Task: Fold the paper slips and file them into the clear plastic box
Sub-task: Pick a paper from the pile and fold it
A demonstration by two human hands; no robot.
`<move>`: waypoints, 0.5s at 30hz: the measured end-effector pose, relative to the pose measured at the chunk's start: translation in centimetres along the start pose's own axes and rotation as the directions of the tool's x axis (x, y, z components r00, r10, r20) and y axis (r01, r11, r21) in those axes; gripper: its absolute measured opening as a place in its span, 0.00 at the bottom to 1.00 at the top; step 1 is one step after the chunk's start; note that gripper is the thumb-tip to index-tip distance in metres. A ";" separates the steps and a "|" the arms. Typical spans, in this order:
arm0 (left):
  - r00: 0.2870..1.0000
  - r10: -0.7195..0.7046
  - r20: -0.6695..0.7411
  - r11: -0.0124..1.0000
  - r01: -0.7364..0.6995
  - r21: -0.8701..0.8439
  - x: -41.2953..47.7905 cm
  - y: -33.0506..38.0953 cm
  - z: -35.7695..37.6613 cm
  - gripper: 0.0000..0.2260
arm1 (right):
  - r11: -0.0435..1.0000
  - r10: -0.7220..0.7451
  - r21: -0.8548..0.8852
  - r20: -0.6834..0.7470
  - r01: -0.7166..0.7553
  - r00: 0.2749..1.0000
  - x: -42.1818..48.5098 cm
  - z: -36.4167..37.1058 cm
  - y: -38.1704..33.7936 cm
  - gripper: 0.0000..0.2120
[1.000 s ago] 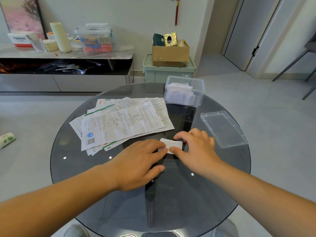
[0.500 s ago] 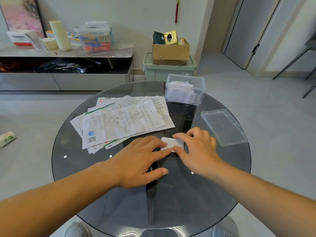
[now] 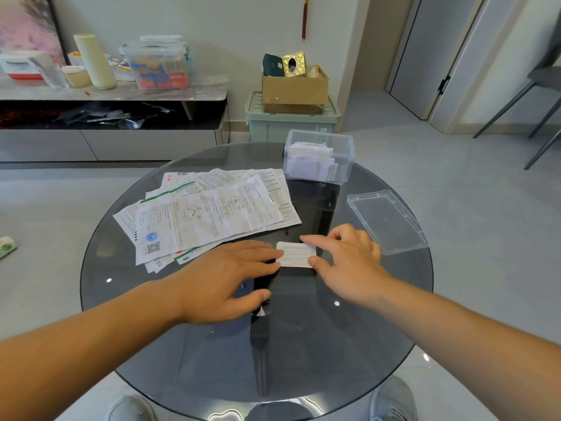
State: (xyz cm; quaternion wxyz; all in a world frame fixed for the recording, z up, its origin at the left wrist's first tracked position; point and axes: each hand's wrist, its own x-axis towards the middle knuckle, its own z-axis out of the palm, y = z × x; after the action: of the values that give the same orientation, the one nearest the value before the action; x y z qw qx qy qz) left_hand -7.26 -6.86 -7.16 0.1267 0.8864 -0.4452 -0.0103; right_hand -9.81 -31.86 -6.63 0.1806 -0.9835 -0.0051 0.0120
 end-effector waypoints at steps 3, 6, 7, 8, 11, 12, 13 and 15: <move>1.000 -0.001 -0.005 1.000 0.001 0.004 0.0 0.1 0.0 0.23 | 1.000 -0.006 -0.011 0.009 0.006 1.000 0.0 -0.2 0.0 0.19; 1.000 -0.005 -0.001 1.000 0.005 -0.002 0.0 0.0 0.1 0.24 | 1.000 -0.017 -0.017 0.023 0.018 1.000 0.0 -0.3 0.2 0.19; 1.000 -0.004 -0.005 1.000 0.004 -0.002 0.0 -0.1 0.1 0.24 | 1.000 -0.024 -0.018 0.024 0.024 0.999 0.1 -0.3 0.3 0.19; 1.000 -0.001 -0.008 1.000 0.001 -0.002 -0.1 -0.1 0.2 0.24 | 0.999 -0.028 -0.017 0.022 0.028 0.999 0.1 -0.3 0.4 0.19; 1.000 0.009 -0.022 1.000 -0.008 0.005 -0.2 0.0 0.4 0.24 | 1.000 -0.023 -0.013 0.017 0.023 1.000 0.2 -0.2 0.5 0.19; 0.999 0.008 -0.031 1.000 -0.008 0.005 -0.2 0.0 0.5 0.24 | 1.000 -0.019 -0.010 0.017 0.019 1.000 0.2 -0.2 0.4 0.19; 0.999 0.001 -0.041 1.000 -0.001 -0.003 -0.2 0.1 0.5 0.24 | 1.000 -0.016 -0.001 0.016 0.016 1.000 0.2 -0.2 0.4 0.19; 0.998 -0.018 -0.066 0.999 0.017 -0.030 0.0 0.4 0.4 0.23 | 0.999 -0.013 0.037 0.001 0.013 1.000 0.3 -0.2 0.3 0.19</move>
State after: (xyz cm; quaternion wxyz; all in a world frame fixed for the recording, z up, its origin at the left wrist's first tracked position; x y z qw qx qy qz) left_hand -7.61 -7.15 -7.49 0.1541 0.8882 -0.4328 0.0113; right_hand -9.52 -32.21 -6.51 0.1989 -0.9799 -0.0116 0.0113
